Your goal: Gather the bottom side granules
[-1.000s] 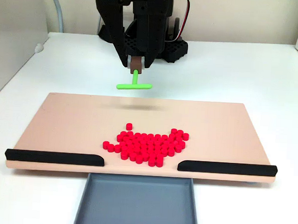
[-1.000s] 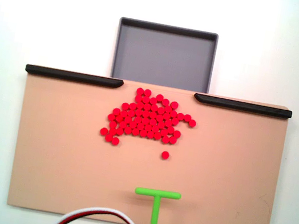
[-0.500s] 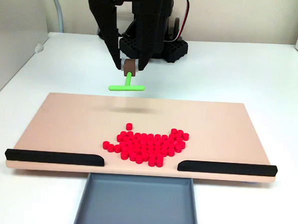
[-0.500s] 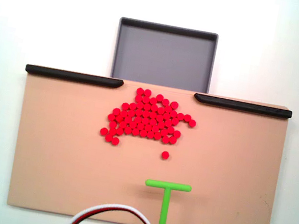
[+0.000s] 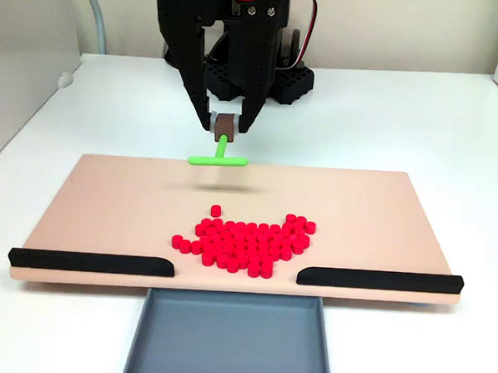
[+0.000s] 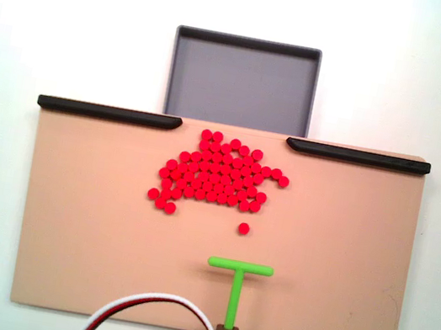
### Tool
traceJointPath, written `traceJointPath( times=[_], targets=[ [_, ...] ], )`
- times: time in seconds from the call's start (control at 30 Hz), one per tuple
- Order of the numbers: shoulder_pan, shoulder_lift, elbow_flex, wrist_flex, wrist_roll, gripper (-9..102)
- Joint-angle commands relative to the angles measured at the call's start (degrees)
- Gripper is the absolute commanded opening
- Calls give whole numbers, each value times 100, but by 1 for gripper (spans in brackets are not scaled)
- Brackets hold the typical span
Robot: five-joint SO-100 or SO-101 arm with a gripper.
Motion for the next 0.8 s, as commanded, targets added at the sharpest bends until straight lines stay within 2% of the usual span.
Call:
traceJointPath(
  times=[0.0,0.77],
  targets=[
    [-44,246,97,-88,-35,0],
    [-44,-105,554,-703,-158,0]
  ],
)
